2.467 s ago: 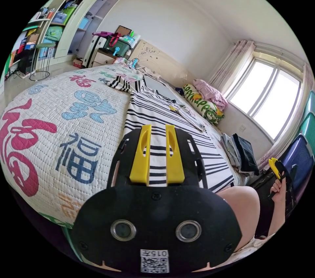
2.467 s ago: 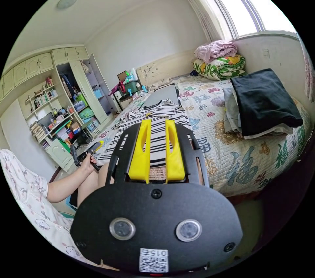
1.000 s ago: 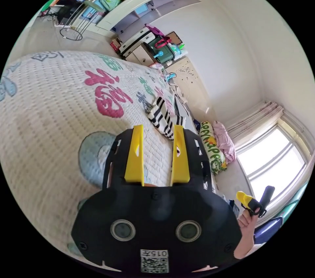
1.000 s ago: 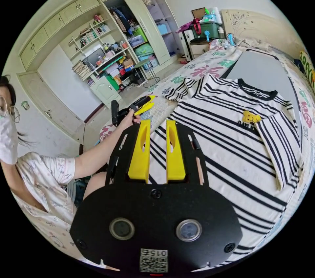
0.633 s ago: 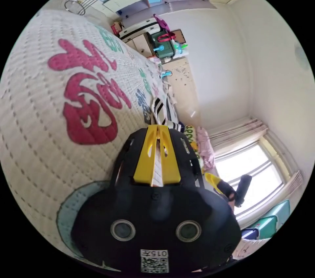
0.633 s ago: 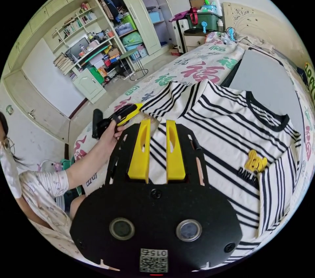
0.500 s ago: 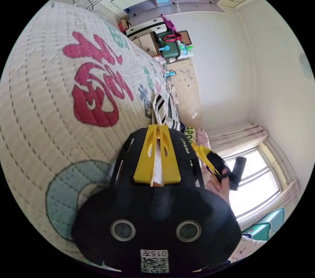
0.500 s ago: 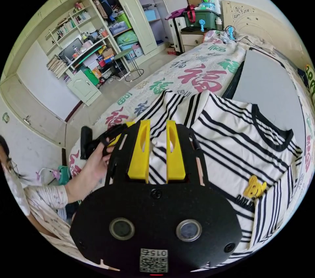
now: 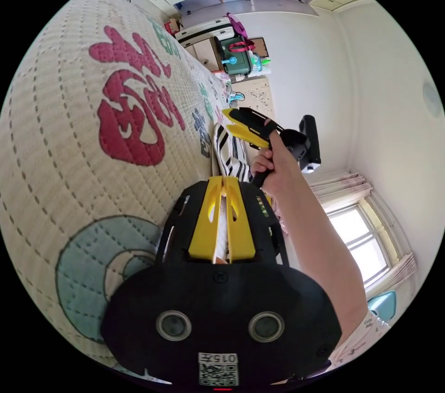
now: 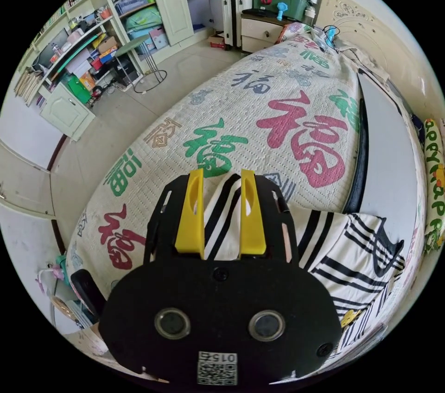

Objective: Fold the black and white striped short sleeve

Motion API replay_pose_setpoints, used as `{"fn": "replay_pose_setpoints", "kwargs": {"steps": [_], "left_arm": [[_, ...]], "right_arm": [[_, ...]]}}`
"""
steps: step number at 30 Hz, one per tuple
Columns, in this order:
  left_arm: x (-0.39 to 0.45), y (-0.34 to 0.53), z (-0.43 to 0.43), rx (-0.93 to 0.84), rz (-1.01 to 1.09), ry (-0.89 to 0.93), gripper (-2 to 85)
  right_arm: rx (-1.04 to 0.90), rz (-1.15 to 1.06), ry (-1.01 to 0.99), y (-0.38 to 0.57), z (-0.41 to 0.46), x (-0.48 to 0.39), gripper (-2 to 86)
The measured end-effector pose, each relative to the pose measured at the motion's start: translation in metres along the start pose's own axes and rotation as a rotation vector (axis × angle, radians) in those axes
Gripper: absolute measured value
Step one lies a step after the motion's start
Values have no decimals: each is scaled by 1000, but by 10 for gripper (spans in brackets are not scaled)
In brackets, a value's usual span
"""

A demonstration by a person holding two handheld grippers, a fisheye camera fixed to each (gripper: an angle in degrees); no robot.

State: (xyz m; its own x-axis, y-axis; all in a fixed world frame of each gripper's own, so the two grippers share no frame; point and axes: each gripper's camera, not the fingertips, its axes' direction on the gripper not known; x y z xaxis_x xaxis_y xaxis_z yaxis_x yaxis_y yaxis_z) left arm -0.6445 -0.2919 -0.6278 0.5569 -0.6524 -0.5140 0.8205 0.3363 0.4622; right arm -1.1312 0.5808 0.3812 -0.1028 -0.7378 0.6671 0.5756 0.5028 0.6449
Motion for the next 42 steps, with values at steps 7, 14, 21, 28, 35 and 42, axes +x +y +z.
{"fn": "replay_pose_setpoints", "kwargs": {"steps": [7, 14, 21, 28, 35, 42], "left_arm": [[-38, 27, -2, -3, 43, -34, -6], [-60, 68, -12, 26, 298, -111, -5], [-45, 162, 8, -100, 894, -87, -5], [-87, 282, 54, -429, 1287, -71, -4], [-152, 351, 66, -503, 1463, -135, 0], [-209, 363, 69, -497, 1446, -154, 41]], "right_arm": [[-111, -9, 118, 31, 54, 19, 57], [60, 23, -53, 82, -8, 67, 4], [388, -9, -117, 208, -133, 144, 2], [486, 123, -128, 358, -192, 263, 4], [428, 128, 27, 412, -201, 292, -1], [374, 138, 42, 427, -239, 319, 2]]}}
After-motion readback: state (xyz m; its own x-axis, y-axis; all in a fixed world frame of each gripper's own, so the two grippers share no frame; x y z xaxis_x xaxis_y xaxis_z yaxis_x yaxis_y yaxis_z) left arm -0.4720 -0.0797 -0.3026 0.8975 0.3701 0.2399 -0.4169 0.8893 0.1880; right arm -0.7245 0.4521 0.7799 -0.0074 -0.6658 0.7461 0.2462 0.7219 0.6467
